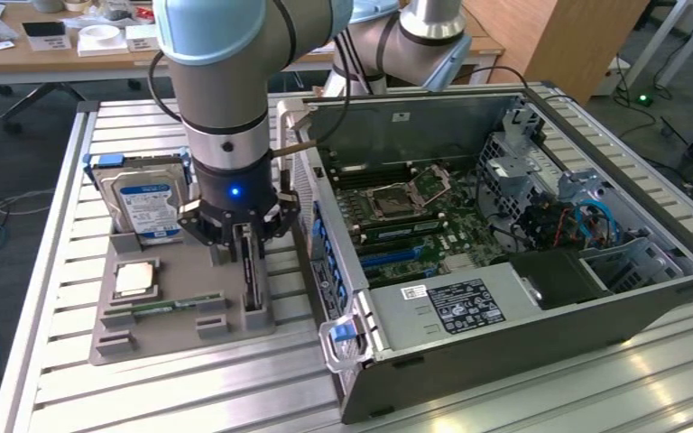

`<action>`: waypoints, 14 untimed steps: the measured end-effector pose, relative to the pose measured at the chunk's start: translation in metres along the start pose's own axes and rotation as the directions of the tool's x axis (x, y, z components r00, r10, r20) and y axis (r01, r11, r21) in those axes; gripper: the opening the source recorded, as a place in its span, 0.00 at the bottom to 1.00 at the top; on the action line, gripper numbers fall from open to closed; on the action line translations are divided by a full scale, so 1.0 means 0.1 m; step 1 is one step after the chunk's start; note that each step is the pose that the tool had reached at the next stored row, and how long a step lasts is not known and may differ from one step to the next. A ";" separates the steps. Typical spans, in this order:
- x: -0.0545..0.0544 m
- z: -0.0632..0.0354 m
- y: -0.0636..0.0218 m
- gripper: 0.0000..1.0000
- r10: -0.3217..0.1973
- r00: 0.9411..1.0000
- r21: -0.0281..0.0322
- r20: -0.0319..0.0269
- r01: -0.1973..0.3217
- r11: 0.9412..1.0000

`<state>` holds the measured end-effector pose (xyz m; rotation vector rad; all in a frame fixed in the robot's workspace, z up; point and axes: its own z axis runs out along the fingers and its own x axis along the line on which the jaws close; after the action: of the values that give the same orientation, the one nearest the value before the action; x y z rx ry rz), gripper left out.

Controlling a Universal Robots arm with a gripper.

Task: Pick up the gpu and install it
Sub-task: 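Pick up the gpu and move the gpu toward the slot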

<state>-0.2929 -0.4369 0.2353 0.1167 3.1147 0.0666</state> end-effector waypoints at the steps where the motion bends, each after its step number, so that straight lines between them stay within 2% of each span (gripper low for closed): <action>1: 0.00 0.012 0.000 0.42 0.000 1.000 0.000 0.000 0.000 1.000; 11: 0.00 0.035 0.000 0.42 0.000 1.000 0.000 0.000 0.000 1.000; 13: 0.00 0.035 0.000 0.40 0.000 1.000 0.000 0.000 0.000 1.000; 14: 0.00 0.034 0.000 0.33 0.000 1.000 0.000 0.000 0.000 1.000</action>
<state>-0.2928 -0.4367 0.2319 0.1166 3.1145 0.0668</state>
